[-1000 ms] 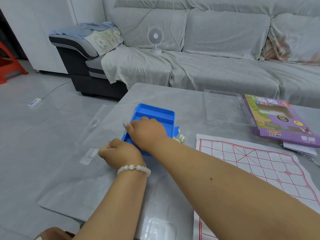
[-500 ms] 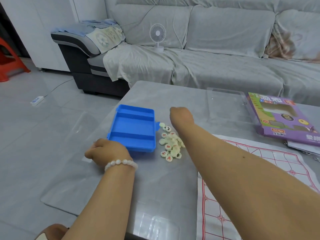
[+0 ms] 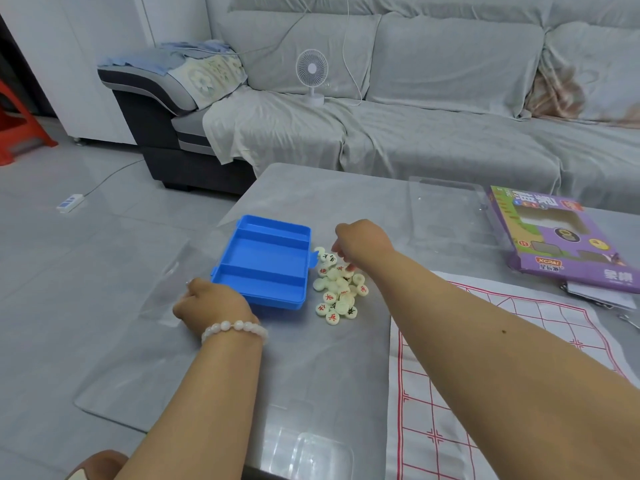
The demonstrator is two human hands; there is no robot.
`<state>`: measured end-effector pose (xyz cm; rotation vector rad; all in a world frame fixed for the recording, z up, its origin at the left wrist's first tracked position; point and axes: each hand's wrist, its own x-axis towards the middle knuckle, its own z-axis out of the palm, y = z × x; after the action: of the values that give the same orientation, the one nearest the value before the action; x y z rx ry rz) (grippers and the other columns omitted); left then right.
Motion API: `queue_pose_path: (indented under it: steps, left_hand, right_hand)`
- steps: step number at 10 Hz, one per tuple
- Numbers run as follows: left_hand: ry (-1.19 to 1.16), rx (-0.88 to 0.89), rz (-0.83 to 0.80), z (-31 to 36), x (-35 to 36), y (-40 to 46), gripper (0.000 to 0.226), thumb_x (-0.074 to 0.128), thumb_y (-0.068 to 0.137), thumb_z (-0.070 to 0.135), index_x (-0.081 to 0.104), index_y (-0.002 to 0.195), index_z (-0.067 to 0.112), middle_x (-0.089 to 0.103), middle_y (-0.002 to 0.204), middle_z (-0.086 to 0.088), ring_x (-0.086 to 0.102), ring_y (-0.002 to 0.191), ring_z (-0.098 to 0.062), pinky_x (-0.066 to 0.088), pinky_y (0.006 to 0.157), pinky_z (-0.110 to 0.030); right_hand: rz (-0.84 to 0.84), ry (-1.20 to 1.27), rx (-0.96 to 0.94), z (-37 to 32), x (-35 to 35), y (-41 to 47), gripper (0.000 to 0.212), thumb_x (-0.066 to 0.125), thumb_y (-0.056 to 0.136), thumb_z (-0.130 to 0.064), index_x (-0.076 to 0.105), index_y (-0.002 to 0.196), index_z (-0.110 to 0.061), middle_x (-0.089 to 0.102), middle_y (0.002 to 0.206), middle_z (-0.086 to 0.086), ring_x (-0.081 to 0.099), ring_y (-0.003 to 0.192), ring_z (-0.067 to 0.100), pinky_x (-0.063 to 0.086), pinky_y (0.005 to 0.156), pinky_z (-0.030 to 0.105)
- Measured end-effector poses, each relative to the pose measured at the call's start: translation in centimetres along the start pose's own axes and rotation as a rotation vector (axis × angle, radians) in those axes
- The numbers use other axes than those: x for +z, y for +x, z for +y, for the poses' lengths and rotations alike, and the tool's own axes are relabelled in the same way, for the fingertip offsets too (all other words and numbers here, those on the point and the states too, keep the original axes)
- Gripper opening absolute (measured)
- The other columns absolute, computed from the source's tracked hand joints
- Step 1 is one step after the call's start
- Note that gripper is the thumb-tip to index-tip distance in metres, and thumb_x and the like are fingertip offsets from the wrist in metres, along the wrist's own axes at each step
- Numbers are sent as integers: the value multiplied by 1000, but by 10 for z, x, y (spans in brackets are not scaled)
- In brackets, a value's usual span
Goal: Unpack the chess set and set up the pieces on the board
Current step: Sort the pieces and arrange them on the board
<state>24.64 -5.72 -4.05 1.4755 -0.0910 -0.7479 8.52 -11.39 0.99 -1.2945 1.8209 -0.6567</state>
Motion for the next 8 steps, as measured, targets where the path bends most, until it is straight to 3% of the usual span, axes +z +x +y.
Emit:
queue_pose_path:
  steps: [1,2,3,4,5,6,7,8]
  left_hand:
    - [-43,-42,-26,-4,2,8,28,33,92,27,30,64,26,35,67,3,45,70,-24,41,69,-36]
    - [-129,-88,-121,7,7,-5,30,33,96,24,34,66,23,39,69,2,43,58,-12,40,60,-27]
    - [-288,-118,-286,13,16,-14,27,35,95,20,41,69,17,49,71,0,52,65,-14,48,66,-29]
    - [-393,-146,-408,23,31,-27,25,36,97,15,50,76,8,63,79,-8,64,80,-20,55,74,-35]
    - [-312,-170,-455,29,59,-27,24,36,99,14,51,80,11,63,84,-9,64,81,-19,58,70,-34]
    - [-157,-180,-486,26,95,-22,26,35,98,20,44,75,17,52,77,-2,56,65,-12,52,54,-23]
    - [131,-58,-535,17,124,-13,19,43,97,24,52,89,10,56,75,-2,59,55,-10,48,48,-14]
    - [534,120,-543,11,137,-10,41,51,93,38,58,106,0,68,102,-12,64,96,-24,48,87,-26]
  right_hand:
    - [91,250,78,3,-14,-1,30,39,83,-12,65,73,-1,61,68,11,57,56,27,52,63,33]
    - [252,558,157,16,-29,2,25,43,86,-12,62,73,-3,59,68,10,54,57,24,50,54,29]
    - [393,305,54,51,-40,13,25,46,90,-7,65,106,-4,64,100,10,61,92,25,51,83,32]
    - [472,143,56,64,-49,1,26,45,93,0,62,113,-2,59,114,16,57,106,30,45,83,29]
    - [493,120,49,80,-48,0,23,44,91,-11,63,100,-3,62,99,12,57,90,30,41,72,29]
    - [476,139,48,88,-42,3,17,41,87,-13,52,76,-8,52,72,4,45,70,25,31,55,27]
    - [454,50,9,88,-37,6,16,40,89,-17,52,79,-14,55,77,2,47,69,19,34,56,25]
    - [407,-86,-30,89,-34,14,32,42,90,-22,59,116,-17,59,116,3,53,105,23,44,86,32]
